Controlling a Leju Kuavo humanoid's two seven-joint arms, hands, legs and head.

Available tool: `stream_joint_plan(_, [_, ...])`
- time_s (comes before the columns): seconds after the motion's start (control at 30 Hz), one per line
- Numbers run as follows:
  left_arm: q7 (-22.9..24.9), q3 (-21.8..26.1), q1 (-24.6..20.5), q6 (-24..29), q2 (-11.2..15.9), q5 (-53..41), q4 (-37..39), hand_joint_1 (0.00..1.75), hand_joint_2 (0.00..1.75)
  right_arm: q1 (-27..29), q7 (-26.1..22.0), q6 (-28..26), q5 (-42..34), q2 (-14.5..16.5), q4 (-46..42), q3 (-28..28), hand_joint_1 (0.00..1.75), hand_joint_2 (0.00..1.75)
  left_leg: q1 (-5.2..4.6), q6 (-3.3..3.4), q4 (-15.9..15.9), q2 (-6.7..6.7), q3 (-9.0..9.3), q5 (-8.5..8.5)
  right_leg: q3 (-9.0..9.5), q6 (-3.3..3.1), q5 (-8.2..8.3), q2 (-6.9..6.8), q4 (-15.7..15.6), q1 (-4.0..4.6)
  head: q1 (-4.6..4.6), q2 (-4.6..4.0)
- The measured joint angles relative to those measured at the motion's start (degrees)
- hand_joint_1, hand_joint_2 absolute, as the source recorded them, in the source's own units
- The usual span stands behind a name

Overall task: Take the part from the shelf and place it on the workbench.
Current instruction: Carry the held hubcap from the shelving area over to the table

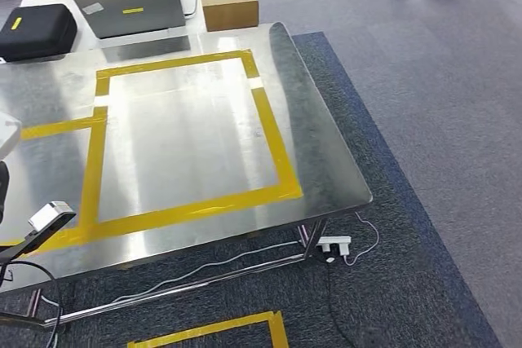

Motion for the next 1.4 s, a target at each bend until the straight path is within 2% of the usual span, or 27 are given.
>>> stream_joint_plan(0.03, [0.0,0.0,0.0,0.0,0.0,0.0,0.0,1.75,1.75,-0.1,0.0,0.0,0.0,0.0,0.0,0.0,0.0,1.75,0.04,0.34,0.0,-0.8,-0.07,0.05,0.17,0.31,-0.19,-0.59,-0.1,-0.03,0.02,0.0])
stream_joint_plan(0.07, [0.0,0.0,0.1,0.0,0.1,0.0,0.0,1.75,1.75,-0.2,-0.1,0.1,0.0,0.0,0.0,0.0,0.0,1.75,0.13,0.64,-0.2,-1.51,-0.06,0.11,0.16,0.65,-0.58,-0.33,0.1,-0.11,0.08,0.0])
stream_joint_plan(0.1, [0.0,0.0,0.0,0.0,0.1,0.0,0.0,1.75,1.75,-0.2,-0.2,0.2,0.0,0.0,0.0,0.0,0.0,1.75,0.28,0.99,-0.3,-2.17,-0.01,0.21,-0.26,0.93,-1.41,0.82,1.2,-0.24,0.18,0.0])
stream_joint_plan(0.13, [0.0,0.0,0.0,0.0,0.1,-0.1,0.0,1.75,1.75,-0.3,-0.3,0.3,0.0,0.0,0.0,-0.1,0.0,1.75,0.46,1.32,-0.5,-2.78,0.07,0.31,-1.33,1.17,-2.77,2.5,3.4,-0.37,0.33,0.0])
stream_joint_plan(0.17, [0.0,0.0,-0.1,0.0,0.0,-0.1,0.0,1.75,1.75,-0.3,-0.4,0.3,0.0,0.0,0.0,-0.1,0.0,1.75,0.55,1.55,-0.5,-3.37,0.05,0.32,-3.12,1.31,-4.53,4.41,7.0,-0.5,0.5,0.0])
stream_joint_plan(0.2, [0.0,-0.1,-0.1,0.0,0.0,-0.2,0.0,1.75,1.75,-0.3,-0.4,0.4,0.0,0.0,0.0,-0.1,0.0,1.75,0.57,1.73,-0.5,-4.04,0.02,0.3,-5.27,1.38,-6.3,5.64,11.2,-0.57,0.6,0.0])
stream_joint_plan(0.23, [0.0,-0.1,0.0,0.0,-0.1,-0.2,0.0,1.75,1.75,-0.2,-0.4,0.4,0.0,0.0,0.0,-0.2,0.0,1.75,0.56,1.81,-0.5,-4.76,0.01,0.28,-7.34,1.44,-7.44,6.19,14.9,-0.58,0.67,0.0])
stream_joint_plan(0.27, [0.0,-0.2,0.0,0.0,-0.2,-0.2,0.0,1.75,1.75,-0.1,-0.4,0.4,0.0,0.0,0.0,-0.2,0.0,1.75,0.55,1.84,-0.5,-5.42,0.03,0.24,-8.72,1.45,-7.54,6.39,17.0,-0.59,0.67,0.0])
stream_joint_plan(0.3, [0.0,-0.2,0.1,0.0,-0.2,-0.2,0.0,1.75,1.75,0.0,-0.5,0.4,0.0,0.0,0.0,-0.3,0.0,1.75,0.54,1.85,-0.4,-6.01,0.1,0.19,-9.05,1.41,-6.38,6.44,16.7,-0.59,0.7,0.0])
stream_joint_plan(0.33, [0.0,-0.3,0.1,0.0,-0.2,-0.2,0.0,1.75,1.75,0.0,-0.5,0.5,0.1,0.0,0.0,-0.5,0.0,1.75,0.55,1.81,-0.4,-6.54,0.22,0.1,-8.27,1.31,-4.16,6.48,14.0,-0.6,0.74,0.0])
stream_joint_plan(0.37, [0.0,-0.3,0.1,0.0,-0.2,-0.3,0.0,1.75,1.75,-0.1,-0.5,0.6,0.1,0.0,0.0,-0.6,0.0,1.75,0.57,1.69,-0.3,-6.95,0.37,-0.03,-6.74,1.15,-1.62,6.6,9.9,-0.62,0.78,0.0])
stream_joint_plan(0.4, [0.0,-0.4,0.1,-0.1,-0.3,-0.3,0.0,1.75,1.75,-0.2,-0.4,0.8,0.1,0.0,0.0,-0.7,0.0,1.75,0.53,1.5,-0.2,-7.32,0.48,-0.17,-5.18,0.98,0.14,6.85,6.1,-0.6,0.8,0.0])
stream_joint_plan(0.43, [0.0,-0.5,0.1,-0.1,-0.3,-0.3,0.0,1.75,1.75,-0.4,-0.3,0.9,0.1,0.0,0.0,-0.8,0.0,1.75,0.49,1.21,-0.1,-7.63,0.46,-0.31,-3.8,0.76,1.18,7.13,3.1,-0.59,0.79,0.0])
stream_joint_plan(0.47, [0.0,-0.5,0.0,-0.1,-0.3,-0.3,0.0,1.75,1.75,-0.5,-0.2,0.9,0.1,0.0,0.0,-0.9,0.0,1.75,0.43,1.03,0.2,-7.79,0.37,-0.43,-3.04,0.64,1.46,7.39,1.5,-0.6,0.77,0.0])
stream_joint_plan(0.6, [0.0,-1.1,-0.2,-0.2,-0.2,-0.4,0.2,1.75,1.75,-0.5,0.3,0.9,0.0,0.1,0.0,-1.3,0.0,1.75,0.37,1.48,0.2,-7.81,0.3,-0.33,-2.62,0.5,1.45,7.85,0.9,-0.53,0.72,0.0])
stream_joint_plan(0.67, [0.0,-1.4,-0.4,-0.2,-0.2,-0.4,0.3,1.75,1.75,-0.6,0.9,0.9,-0.1,0.1,0.0,-1.5,0.0,1.75,0.39,1.39,-0.1,-7.69,0.52,-0.28,-2.61,0.32,1.42,7.99,0.9,-0.49,0.72,0.0])
stream_joint_plan(0.73, [0.0,-1.6,-0.8,-0.3,-0.3,-0.4,0.6,1.75,1.75,-0.6,1.2,0.9,-0.1,0.1,0.0,-1.7,0.0,1.75,0.39,1.2,-0.4,-7.65,0.65,-0.21,-2.59,0.08,1.37,8.02,0.9,-0.46,0.72,0.0])
stream_joint_plan(0.87, [-0.2,-1.8,-1.3,-0.3,-0.4,-0.4,1.2,1.75,1.75,-0.6,1.5,0.9,-0.1,0.1,0.0,-2.1,0.0,1.75,0.5,0.38,-0.6,-7.63,0.69,-0.17,-2.62,-0.09,1.31,8.01,0.9,-0.36,0.74,0.0])
stream_joint_plan(1.03, [-0.6,-2.7,-2.8,-0.3,-0.8,-0.9,3.2,1.75,1.75,-0.7,1.8,1.2,0.3,0.1,0.0,-2.4,0.0,1.75,0.5,0.18,-0.6,-7.63,0.66,-0.21,-2.58,-0.1,1.3,8.0,0.9,-0.37,0.75,0.0])
stream_joint_plan(1.23, [-0.5,-4.9,-6.2,-1.4,-1.5,-1.8,9.3,1.75,1.75,-1.0,2.0,1.5,2.1,0.1,0.0,-2.4,0.0,1.75,0.32,0.17,-0.5,-7.62,0.65,-0.22,-2.53,-0.06,1.33,7.98,0.9,-0.57,0.76,0.0])
stream_joint_plan(1.4, [1.2,-6.4,-10.9,-3.6,-1.6,-3.4,18.4,1.75,1.75,-1.6,2.2,1.5,3.4,0.2,0.1,-2.4,0.0,1.75,0.26,0.17,-0.4,-7.61,0.65,-0.21,-2.51,-0.01,1.37,7.99,0.9,-0.61,0.76,0.0])
